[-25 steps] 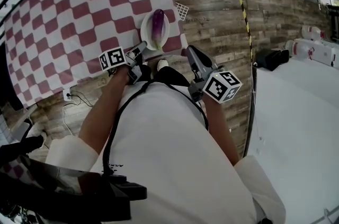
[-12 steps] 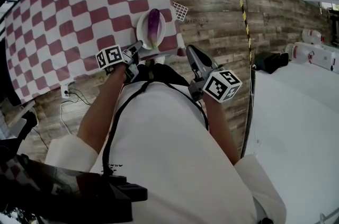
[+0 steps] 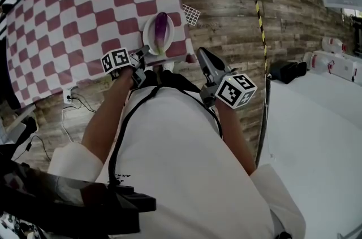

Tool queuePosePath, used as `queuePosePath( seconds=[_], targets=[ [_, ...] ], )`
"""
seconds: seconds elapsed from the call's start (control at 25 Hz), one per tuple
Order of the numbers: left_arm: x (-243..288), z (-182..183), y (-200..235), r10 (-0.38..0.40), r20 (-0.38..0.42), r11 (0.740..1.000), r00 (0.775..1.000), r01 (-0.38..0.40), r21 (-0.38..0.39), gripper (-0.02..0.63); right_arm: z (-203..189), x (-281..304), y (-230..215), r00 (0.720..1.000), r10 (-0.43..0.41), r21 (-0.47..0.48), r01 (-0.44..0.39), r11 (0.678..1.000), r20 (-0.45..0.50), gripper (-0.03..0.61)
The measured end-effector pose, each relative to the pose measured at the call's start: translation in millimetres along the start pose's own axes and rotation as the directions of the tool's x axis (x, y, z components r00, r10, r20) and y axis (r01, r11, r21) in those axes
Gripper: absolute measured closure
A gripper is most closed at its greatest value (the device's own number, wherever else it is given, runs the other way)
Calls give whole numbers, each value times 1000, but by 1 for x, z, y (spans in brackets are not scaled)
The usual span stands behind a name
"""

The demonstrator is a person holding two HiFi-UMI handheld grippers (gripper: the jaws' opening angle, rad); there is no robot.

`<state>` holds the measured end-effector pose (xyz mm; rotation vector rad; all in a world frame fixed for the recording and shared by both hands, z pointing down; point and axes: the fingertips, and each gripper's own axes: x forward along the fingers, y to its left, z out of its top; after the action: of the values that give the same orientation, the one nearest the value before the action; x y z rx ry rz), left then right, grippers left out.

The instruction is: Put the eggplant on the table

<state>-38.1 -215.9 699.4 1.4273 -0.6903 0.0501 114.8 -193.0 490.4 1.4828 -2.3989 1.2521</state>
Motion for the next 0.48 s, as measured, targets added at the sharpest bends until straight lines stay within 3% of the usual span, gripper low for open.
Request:
queuePosePath(
  seconds=[0.48],
  targets=[
    [1, -1, 6, 67, -9, 998, 998, -67, 2, 586, 8, -5, -8, 1000, 17, 0, -17, 1000, 14, 571]
  ],
)
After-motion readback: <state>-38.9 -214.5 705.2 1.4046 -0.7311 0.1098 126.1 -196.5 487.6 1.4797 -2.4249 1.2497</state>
